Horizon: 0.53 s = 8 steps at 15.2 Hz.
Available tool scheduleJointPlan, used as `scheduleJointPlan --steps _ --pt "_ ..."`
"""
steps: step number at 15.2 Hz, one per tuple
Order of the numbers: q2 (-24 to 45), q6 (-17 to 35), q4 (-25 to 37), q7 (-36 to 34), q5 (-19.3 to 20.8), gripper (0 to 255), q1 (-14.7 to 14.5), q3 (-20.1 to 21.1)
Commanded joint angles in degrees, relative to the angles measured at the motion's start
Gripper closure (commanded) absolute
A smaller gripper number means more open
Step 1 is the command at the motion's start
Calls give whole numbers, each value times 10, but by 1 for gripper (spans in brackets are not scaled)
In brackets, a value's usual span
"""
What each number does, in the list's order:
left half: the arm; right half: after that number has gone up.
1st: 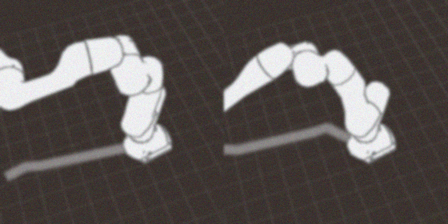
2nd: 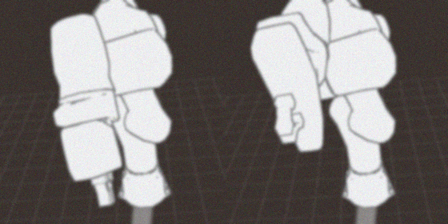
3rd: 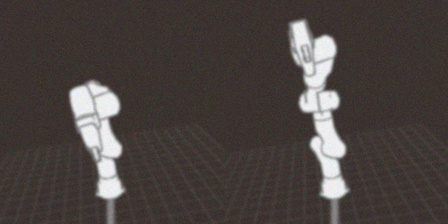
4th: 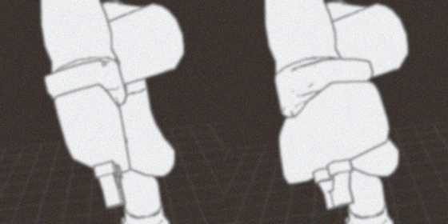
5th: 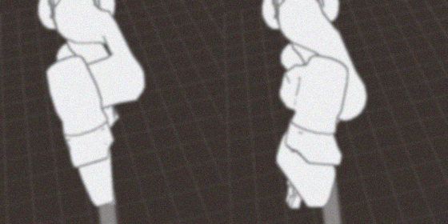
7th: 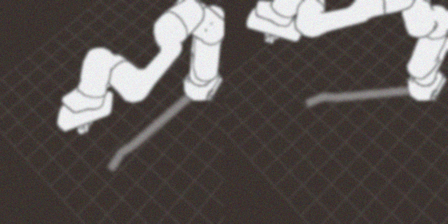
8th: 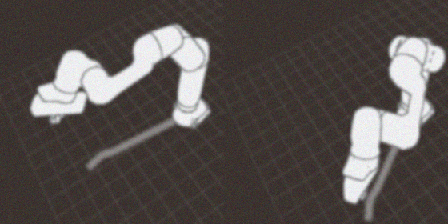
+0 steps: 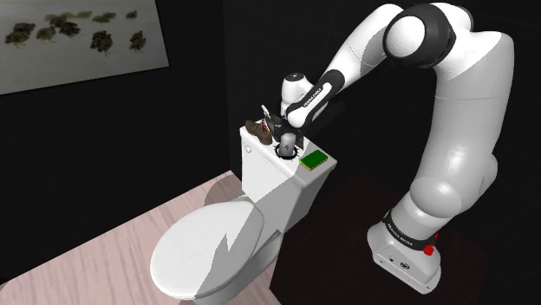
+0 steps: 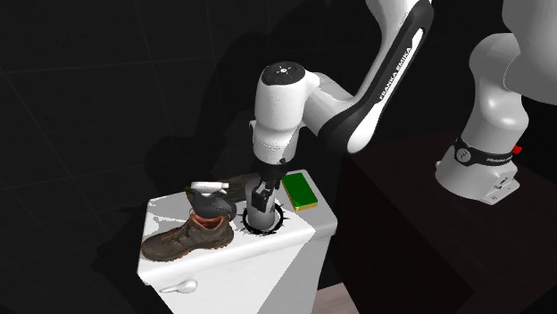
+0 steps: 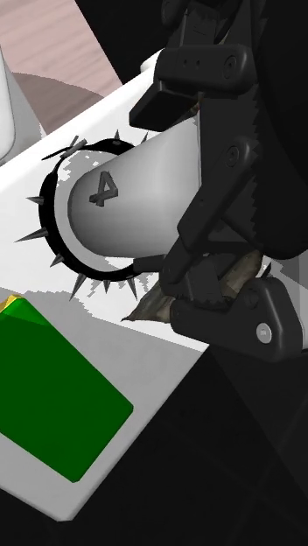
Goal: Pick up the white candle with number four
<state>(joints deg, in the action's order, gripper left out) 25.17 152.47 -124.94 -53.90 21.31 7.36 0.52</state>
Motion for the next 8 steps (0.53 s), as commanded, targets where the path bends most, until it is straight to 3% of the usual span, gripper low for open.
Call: scheduleJointPlan --steps 1,8 --pt "2 1 0 -1 0 255 0 0" --pt "-1 1 -2 0 0 255 1 0"
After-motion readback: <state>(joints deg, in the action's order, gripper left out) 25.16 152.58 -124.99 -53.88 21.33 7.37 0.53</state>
